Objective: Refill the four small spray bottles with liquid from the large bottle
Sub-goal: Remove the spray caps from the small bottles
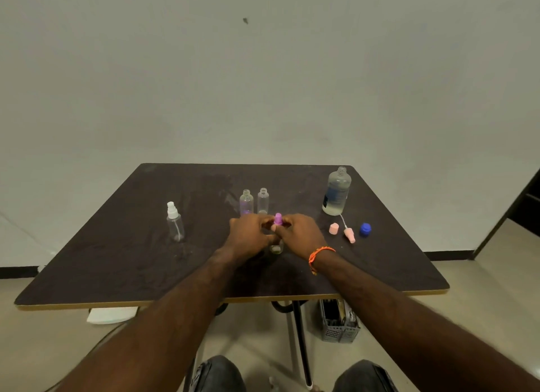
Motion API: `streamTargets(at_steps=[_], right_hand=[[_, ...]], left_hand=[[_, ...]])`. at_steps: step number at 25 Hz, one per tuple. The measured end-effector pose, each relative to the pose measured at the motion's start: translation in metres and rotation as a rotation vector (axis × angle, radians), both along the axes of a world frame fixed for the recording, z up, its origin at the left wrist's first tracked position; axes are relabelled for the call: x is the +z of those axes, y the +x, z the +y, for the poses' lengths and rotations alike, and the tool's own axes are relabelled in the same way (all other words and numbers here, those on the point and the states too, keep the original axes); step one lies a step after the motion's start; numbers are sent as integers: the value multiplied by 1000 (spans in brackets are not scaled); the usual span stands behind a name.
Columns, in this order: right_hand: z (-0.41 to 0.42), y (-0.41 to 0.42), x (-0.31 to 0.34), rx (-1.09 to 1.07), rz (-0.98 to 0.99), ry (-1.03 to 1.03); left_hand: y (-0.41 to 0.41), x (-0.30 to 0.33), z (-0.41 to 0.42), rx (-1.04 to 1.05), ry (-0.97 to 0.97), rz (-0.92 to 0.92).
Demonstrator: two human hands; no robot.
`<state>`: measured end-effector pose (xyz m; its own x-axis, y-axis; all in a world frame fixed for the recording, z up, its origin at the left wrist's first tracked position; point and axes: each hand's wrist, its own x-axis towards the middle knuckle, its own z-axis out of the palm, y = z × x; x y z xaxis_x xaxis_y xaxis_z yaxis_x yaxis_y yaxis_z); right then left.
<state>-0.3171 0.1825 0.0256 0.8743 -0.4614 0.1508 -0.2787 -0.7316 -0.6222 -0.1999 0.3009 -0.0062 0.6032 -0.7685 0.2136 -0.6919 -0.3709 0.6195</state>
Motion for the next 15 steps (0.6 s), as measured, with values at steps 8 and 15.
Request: streamTargets(at_steps=[8, 15], right_hand=[[3, 15, 15, -80, -32, -164], [5, 15, 30, 63, 45, -177]], left_hand=[[-2, -19, -8, 114, -98, 37], [3, -24, -6, 83, -89, 74]])
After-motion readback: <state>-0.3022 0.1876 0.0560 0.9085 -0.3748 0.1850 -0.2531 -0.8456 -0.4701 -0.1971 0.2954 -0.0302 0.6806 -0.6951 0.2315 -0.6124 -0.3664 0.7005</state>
